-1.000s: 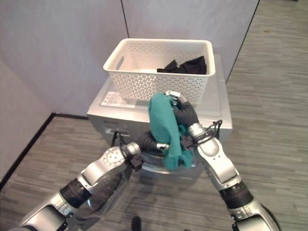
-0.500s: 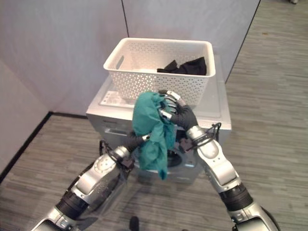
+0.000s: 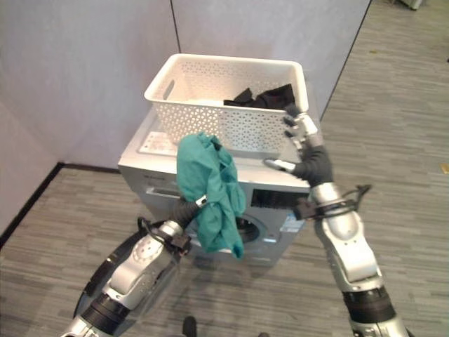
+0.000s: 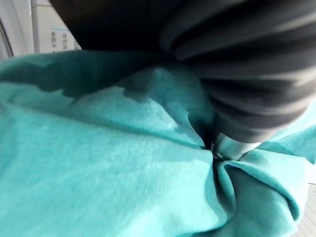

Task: Grab the laundry basket,head to the washer,open it,put in the laundry and shut it.

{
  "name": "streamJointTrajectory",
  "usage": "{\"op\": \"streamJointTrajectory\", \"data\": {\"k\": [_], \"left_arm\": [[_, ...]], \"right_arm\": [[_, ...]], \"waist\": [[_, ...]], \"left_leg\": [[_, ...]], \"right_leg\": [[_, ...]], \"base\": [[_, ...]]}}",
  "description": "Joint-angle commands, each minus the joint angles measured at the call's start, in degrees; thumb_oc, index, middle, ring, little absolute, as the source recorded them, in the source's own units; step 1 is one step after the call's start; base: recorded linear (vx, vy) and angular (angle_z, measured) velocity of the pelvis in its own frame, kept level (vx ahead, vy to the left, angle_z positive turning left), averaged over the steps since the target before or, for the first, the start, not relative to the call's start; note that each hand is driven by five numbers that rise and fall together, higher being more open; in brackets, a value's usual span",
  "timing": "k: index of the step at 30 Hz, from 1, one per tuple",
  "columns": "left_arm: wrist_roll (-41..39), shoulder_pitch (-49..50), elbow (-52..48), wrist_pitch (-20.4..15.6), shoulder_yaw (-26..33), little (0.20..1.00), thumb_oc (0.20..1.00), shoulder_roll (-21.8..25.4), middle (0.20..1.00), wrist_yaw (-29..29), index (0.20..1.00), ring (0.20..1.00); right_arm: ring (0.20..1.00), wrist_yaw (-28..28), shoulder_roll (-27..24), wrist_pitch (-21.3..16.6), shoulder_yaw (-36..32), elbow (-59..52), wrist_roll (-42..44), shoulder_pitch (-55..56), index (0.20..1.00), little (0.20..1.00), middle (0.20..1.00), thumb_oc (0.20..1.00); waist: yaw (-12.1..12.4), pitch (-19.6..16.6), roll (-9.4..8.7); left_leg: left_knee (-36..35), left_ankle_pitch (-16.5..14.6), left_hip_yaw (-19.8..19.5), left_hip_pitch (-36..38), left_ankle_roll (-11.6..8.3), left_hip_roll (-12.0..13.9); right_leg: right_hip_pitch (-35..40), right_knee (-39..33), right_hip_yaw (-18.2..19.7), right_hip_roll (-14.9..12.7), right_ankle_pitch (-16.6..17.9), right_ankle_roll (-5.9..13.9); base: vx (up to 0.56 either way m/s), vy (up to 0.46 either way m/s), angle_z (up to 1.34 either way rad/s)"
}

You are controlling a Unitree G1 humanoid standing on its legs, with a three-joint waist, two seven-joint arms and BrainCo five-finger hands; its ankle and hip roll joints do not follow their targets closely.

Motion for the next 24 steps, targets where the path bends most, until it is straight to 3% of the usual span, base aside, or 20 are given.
{"op": "streamJointTrajectory", "data": {"k": [1, 8, 12, 16, 18, 19, 21, 24], "left_arm": [[-1.3, -3.9, 2.5, -6.2, 3.9, 0.200, 0.200, -1.0, 0.200, 0.0, 0.200, 0.200], [-4.8, 5.6, 1.2, -5.9, 9.3, 0.200, 0.200, -1.6, 0.200, 0.3, 0.200, 0.200], [-4.8, 11.0, 0.6, -5.9, 12.6, 0.200, 0.200, -1.2, 0.200, -1.4, 0.200, 0.200], [-9.6, 20.1, -2.3, -5.9, 17.8, 0.200, 0.200, -0.6, 0.200, -5.7, 0.200, 0.200], [-10.5, 21.4, -3.7, -5.6, 18.5, 0.200, 0.200, -0.4, 0.200, -6.6, 0.200, 0.200], [-12.9, 24.0, -6.7, -5.5, 20.1, 0.200, 0.200, -0.2, 0.200, -8.5, 0.200, 0.200], [-13.1, 24.8, -7.5, -5.5, 20.4, 0.200, 0.200, -0.1, 0.200, -9.0, 0.200, 0.200], [-13.9, 24.6, -5.8, -4.7, 18.2, 0.200, 0.200, -0.1, 0.200, -8.8, 0.200, 0.200]], "right_arm": [[1.000, -3.0, -1.6, -5.1, -5.0, -3.9, -2.8, 1.2, 1.000, 1.000, 1.000, 1.000], [1.000, -7.6, 3.5, -3.1, -13.5, 0.6, -8.5, 17.9, 1.000, 1.000, 1.000, 1.000], [1.000, -6.4, 5.3, -2.7, -15.5, 5.7, -8.9, 24.1, 1.000, 1.000, 1.000, 1.000], [1.000, -3.6, 6.9, -2.0, -16.0, 21.4, -6.8, 29.8, 1.000, 1.000, 1.000, 1.000], [1.000, -3.2, 6.6, -1.9, -15.3, 25.5, -7.6, 29.9, 1.000, 1.000, 1.000, 1.000], [1.000, -2.8, 6.5, -1.0, -13.5, 33.4, -10.8, 30.3, 1.000, 1.000, 1.000, 1.000], [1.000, -3.0, 6.8, -0.9, -12.8, 37.4, -11.5, 30.0, 1.000, 1.000, 1.000, 1.000], [1.000, -1.4, 9.7, 0.5, -7.6, 55.8, -9.7, 26.6, 1.000, 1.000, 1.000, 1.000]], "waist": [[-1.7, -3.2, -1.67], [-3.6, -3.1, -1.62], [-3.7, -2.9, -1.86], [-3.0, -2.0, -2.37], [-2.8, -1.9, -2.41], [-1.8, -0.9, -2.61], [-1.5, -0.7, -2.68], [0.4, 0.7, -3.12]], "left_leg": [[0.8, -3.4, 4.9, 0.3, -1.19, 3.1], [0.7, -3.3, 6.1, 0.4, -0.95, 3.7], [0.7, -3.3, 6.2, 0.2, -1.13, 3.9], [0.6, -2.5, 5.5, -1.1, -1.54, 4.2], [0.5, -2.1, 5.2, -1.6, -1.54, 4.2], [0.6, -1.9, 4.7, -2.1, -1.65, 4.3], [0.5, -1.6, 4.4, -2.8, -1.64, 4.4], [0.5, -0.9, 3.4, -4.4, -1.76, 4.3]], "right_leg": [[3.8, 2.1, -3.7, 0.1, -7.4, -0.57], [2.7, 1.9, -2.0, 0.6, -7.0, -0.65], [2.5, 1.7, -2.0, 0.8, -7.2, -0.61], [2.2, 1.5, -3.0, 1.2, -7.0, -0.73], [1.9, 1.5, -3.3, 1.3, -6.8, -0.76], [1.7, 1.4, -3.9, 1.4, -6.7, -0.83], [1.4, 1.0, -4.1, 1.5, -6.4, -0.79], [0.9, 0.5, -5.1, 1.8, -6.2, -1.02]], "base": [[0.01, -0.008, -0.17], [0.00, -0.017, -0.12], [0.00, -0.031, -0.13], [-0.02, -0.030, 0.01], [-0.04, -0.025, 0.07], [-0.07, -0.040, 0.09], [-0.07, -0.043, 0.07], [-0.05, -0.042, 0.23]]}}
